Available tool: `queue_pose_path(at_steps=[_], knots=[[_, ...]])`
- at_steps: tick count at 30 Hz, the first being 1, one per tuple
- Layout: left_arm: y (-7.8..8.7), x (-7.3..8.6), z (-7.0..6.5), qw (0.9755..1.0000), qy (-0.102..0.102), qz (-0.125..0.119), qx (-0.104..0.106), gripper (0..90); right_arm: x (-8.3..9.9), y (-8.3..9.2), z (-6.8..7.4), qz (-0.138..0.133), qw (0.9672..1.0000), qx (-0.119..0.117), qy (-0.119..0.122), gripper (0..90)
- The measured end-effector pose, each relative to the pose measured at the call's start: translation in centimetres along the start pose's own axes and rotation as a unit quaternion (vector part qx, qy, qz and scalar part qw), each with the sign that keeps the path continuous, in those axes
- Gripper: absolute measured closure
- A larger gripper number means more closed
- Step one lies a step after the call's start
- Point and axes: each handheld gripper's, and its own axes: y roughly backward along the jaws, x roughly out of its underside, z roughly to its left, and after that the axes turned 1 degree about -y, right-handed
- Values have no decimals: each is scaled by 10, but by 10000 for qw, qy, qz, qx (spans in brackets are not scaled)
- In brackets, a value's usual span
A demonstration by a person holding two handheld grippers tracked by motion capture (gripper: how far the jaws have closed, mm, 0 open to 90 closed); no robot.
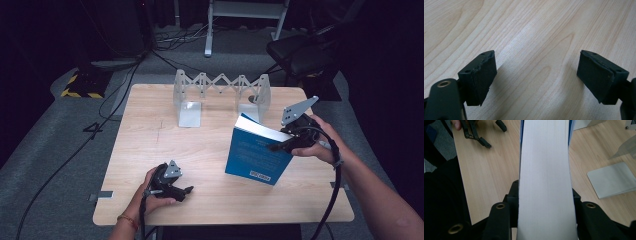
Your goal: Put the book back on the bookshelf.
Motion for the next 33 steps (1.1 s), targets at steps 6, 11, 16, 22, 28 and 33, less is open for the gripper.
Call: queue_pose_path(at_steps=[6,11,16,22,28,33], knots=[[0,0,0,10000,-3,-4,16,166,-4,0,3,-121,9999,83,-71,610],[0,0,0,10000,-9,-5,7,166,-12,-1,4,-130,9998,116,-40,611],[0,0,-1,10000,-18,7,12,166,-15,-1,0,-185,9995,205,-150,611],[0,0,0,10000,-16,6,28,164,-15,3,-9,-255,9988,340,-235,610],[0,0,0,10000,-14,5,26,164,-10,9,-26,-258,9971,549,-456,611],[0,0,-1,10000,-14,0,18,164,-5,15,-42,-307,9938,808,-700,611]])
